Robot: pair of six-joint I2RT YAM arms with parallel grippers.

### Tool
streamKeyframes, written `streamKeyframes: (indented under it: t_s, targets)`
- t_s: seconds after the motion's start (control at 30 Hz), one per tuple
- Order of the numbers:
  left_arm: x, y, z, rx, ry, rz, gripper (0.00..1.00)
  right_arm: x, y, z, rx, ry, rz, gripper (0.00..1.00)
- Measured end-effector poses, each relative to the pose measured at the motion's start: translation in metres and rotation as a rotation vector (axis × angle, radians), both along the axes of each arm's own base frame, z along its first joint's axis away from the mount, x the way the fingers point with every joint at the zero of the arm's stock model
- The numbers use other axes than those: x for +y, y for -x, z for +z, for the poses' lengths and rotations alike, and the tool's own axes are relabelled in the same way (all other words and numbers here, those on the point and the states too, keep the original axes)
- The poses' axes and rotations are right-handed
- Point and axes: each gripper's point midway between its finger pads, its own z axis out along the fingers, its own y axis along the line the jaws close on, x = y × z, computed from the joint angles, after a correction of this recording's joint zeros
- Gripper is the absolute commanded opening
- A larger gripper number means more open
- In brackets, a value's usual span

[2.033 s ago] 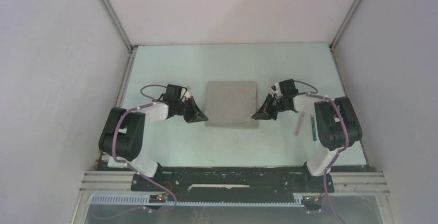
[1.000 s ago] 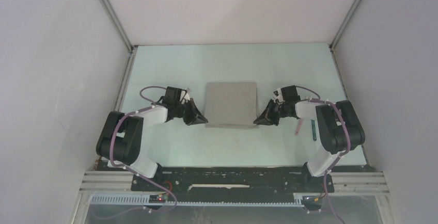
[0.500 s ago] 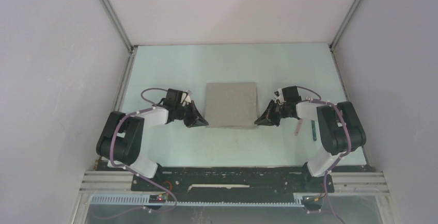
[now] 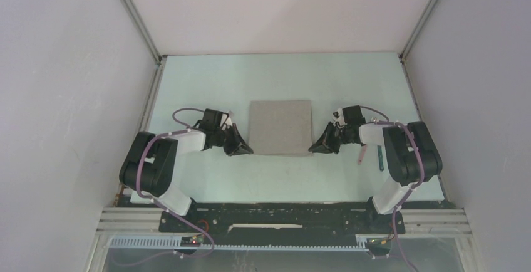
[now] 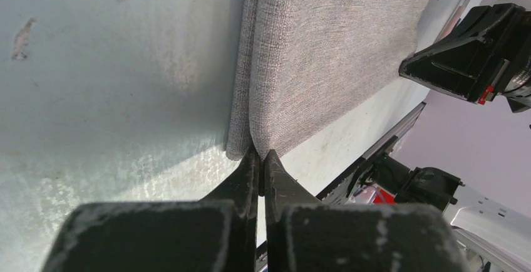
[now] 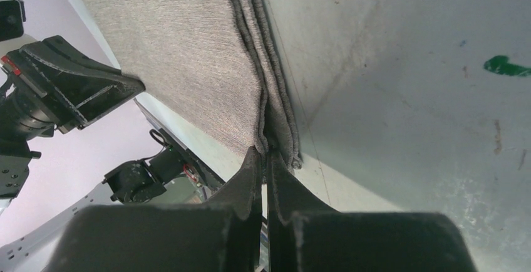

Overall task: Fold the napkin into a case and place the utensils inside
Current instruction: Smooth out the square-folded napkin at the center of the board.

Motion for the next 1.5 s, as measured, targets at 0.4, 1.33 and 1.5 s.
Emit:
streamKeyframes:
  t_s: [0.4, 1.33, 1.5]
  targets:
    - [0.009, 0.004, -0.004, 0.005, -0.054, 0.022, 0.4, -0.007, 0.001, 0.001, -0.013, 0.043, -0.001, 0.49]
    - [-0.008, -0.01, 0.001, -0.1, -0.092, -0.003, 0.25, 0.012, -0.006, 0.007, -0.064, -0.003, 0.092, 0.49]
    - [-0.004, -0.009, -0.01, -0.078, -0.071, 0.026, 0.26, 0.014, -0.007, 0.009, -0.074, -0.025, 0.094, 0.46]
